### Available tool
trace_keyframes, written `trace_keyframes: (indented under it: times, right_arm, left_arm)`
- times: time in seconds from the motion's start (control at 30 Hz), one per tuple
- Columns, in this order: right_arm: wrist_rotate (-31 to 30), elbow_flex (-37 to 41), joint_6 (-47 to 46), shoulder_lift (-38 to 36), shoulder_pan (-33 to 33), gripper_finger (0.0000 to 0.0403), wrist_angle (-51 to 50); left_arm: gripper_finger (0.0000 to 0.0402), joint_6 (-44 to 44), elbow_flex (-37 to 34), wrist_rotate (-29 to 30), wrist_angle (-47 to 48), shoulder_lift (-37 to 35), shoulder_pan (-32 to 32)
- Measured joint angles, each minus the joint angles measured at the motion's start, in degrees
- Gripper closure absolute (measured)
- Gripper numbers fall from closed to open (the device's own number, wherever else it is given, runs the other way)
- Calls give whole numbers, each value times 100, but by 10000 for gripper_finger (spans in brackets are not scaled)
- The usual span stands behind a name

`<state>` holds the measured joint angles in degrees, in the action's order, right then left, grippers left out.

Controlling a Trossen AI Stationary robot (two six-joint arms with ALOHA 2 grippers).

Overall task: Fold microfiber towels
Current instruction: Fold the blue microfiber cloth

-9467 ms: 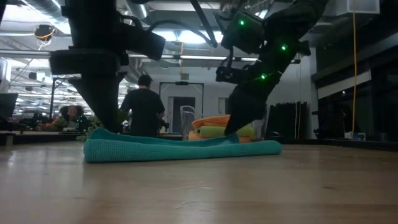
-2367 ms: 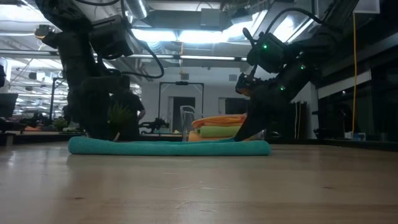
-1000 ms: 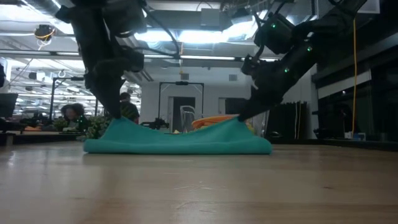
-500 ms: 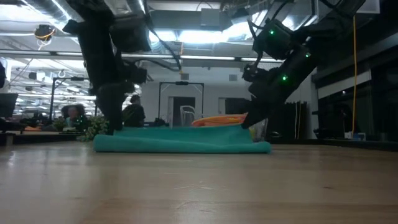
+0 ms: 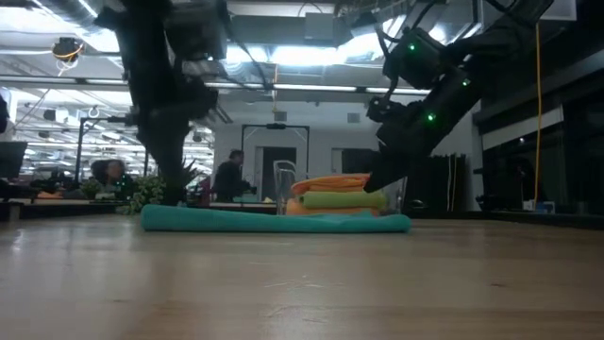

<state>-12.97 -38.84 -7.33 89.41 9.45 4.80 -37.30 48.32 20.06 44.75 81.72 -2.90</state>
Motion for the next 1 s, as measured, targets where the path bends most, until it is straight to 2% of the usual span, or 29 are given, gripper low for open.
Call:
trace_keyframes:
  times: [0.1,0.27,0.33,0.4,0.67,0.77,1.0]
  right_arm:
    - [266,-128,-12,-4,-2,273,-4]
    - [1605,-316,-303,10,-127,272,360]
    - [1825,-306,-345,84,-280,272,870]
    - [1526,-301,-364,305,-495,272,1429]
    - [-510,-539,-1251,2026,-1115,272,4046]
    - [-1225,-1004,-1525,2649,-1208,272,4200]
    - [-1922,-2336,-1190,3827,-1400,272,3925]
  left_arm:
    - [295,-159,183,-97,190,-169,135]
    - [297,-225,264,-700,213,-302,440]
    - [297,-369,262,-882,275,-346,572]
    - [297,-505,262,-938,271,-344,732]
    - [298,-634,262,-740,502,-344,1334]
    - [298,-800,262,-671,550,-344,1497]
    - [298,-1068,262,-219,542,-344,1837]
